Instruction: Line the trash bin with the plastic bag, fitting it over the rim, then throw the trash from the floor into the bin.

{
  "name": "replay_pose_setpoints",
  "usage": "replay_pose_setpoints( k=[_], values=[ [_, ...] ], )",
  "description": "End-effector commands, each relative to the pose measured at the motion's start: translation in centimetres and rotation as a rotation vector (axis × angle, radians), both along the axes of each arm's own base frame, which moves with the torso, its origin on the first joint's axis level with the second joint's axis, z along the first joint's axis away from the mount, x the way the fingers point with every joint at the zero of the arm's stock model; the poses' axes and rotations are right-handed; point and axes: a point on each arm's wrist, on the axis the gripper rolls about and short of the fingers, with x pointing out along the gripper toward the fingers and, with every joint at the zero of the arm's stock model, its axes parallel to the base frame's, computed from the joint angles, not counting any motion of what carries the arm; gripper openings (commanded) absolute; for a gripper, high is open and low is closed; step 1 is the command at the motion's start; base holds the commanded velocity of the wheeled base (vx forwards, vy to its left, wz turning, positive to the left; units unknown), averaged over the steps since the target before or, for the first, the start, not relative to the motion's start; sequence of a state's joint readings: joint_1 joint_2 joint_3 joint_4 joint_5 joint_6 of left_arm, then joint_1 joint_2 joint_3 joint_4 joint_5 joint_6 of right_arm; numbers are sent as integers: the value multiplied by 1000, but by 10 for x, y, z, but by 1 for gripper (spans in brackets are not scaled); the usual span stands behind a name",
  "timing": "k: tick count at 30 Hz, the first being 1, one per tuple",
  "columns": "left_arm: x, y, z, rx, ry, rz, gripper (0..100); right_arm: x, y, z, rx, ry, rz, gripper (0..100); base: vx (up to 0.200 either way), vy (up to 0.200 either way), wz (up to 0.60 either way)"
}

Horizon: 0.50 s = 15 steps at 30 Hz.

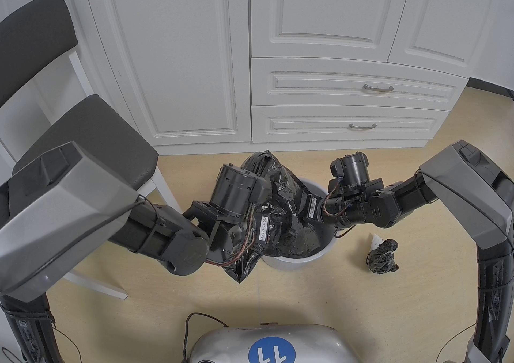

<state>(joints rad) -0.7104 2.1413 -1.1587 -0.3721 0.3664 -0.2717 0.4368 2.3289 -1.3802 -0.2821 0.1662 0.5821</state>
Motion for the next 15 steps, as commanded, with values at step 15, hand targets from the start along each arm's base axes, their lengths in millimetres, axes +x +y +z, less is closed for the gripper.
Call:
replay_pose_setpoints(
  k=[15],
  values=[
    [32, -36, 3, -33, -31, -10, 0, 2, -42, 24, -149, -118, -56, 0, 0, 0, 0]
  ],
)
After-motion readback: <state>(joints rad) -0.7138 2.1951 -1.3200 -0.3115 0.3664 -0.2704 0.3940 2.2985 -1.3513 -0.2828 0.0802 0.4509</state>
